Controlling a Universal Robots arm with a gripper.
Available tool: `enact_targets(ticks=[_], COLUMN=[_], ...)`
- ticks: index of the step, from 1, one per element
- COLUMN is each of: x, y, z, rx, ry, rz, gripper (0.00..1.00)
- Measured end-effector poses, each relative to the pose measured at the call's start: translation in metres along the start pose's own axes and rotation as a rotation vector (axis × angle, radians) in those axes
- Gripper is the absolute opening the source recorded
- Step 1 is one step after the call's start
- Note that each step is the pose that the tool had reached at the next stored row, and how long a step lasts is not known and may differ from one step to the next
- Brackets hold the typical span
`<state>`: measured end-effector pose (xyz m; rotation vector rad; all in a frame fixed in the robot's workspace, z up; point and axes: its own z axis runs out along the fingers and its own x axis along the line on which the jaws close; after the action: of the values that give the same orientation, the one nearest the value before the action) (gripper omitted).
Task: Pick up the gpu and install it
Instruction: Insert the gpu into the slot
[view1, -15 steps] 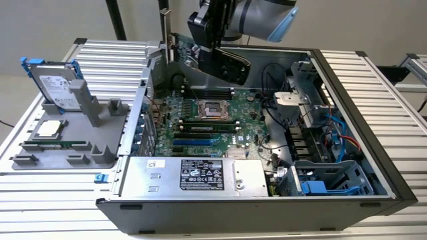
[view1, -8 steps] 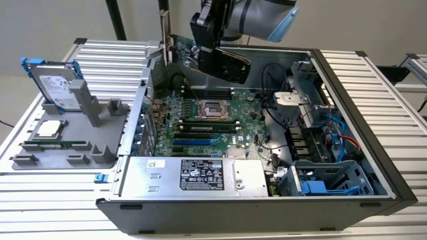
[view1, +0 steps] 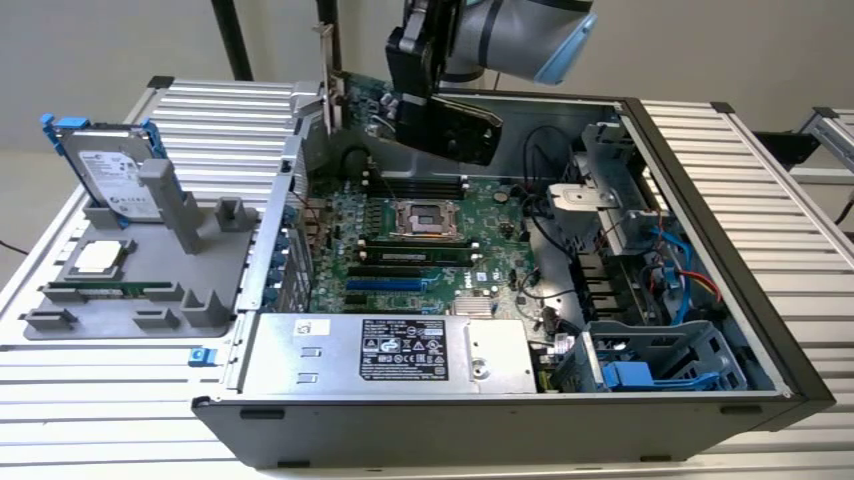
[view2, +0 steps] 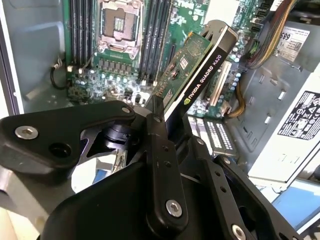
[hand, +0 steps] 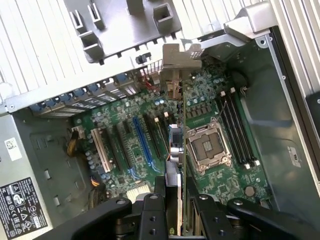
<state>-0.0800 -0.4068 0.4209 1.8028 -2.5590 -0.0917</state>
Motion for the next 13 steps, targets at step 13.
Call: enact_targets(ticks=[13], x=[0.0000], y=[0.0000], z=[0.0000], rx=[-0.0028], ry=[0.0059], rz=[-0.109], gripper=[0.00])
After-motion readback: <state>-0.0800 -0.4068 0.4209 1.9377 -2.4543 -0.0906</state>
